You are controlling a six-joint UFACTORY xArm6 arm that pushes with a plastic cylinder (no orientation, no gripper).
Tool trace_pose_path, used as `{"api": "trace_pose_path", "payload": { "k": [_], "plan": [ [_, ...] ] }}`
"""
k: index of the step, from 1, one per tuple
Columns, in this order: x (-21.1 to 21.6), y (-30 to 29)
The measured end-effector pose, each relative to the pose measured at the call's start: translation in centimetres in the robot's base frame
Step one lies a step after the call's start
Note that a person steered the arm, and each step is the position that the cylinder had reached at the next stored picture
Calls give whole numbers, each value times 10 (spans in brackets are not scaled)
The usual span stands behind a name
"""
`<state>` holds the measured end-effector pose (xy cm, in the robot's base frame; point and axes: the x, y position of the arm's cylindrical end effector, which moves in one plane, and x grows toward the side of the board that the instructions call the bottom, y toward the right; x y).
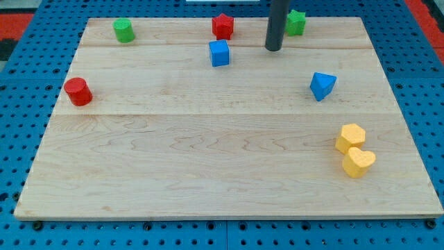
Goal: Push the cube left below of the red star
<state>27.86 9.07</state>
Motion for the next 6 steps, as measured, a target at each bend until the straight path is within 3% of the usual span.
{"api": "trace_pose_path", "payload": {
  "k": [1,2,6],
  "plan": [
    [19,-6],
    [6,-30],
    [20,-154]
  ]
}}
